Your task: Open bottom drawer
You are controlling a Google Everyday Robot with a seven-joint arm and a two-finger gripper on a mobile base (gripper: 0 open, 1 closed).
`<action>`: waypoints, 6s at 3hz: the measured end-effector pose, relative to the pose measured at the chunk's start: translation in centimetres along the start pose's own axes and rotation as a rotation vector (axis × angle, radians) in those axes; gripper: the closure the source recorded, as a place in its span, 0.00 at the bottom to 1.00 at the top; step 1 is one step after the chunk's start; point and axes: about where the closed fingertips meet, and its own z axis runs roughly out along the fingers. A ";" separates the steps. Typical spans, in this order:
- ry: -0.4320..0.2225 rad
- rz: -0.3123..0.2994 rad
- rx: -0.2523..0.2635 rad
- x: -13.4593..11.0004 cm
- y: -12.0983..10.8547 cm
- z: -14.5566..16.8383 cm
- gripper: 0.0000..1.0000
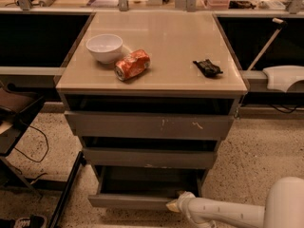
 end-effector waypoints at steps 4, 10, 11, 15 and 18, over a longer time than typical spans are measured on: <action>0.005 -0.003 0.002 1.0 0.7 -1.2 1.00; 0.011 -0.007 0.007 2.5 1.6 -3.0 1.00; 0.015 -0.013 0.014 3.3 1.9 -3.7 1.00; 0.020 -0.033 0.022 4.5 2.7 -5.5 1.00; 0.023 -0.038 0.022 5.0 3.1 -6.3 1.00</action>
Offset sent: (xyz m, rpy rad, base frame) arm -0.6048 -0.2398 -0.0180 -0.1571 0.0511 -0.0004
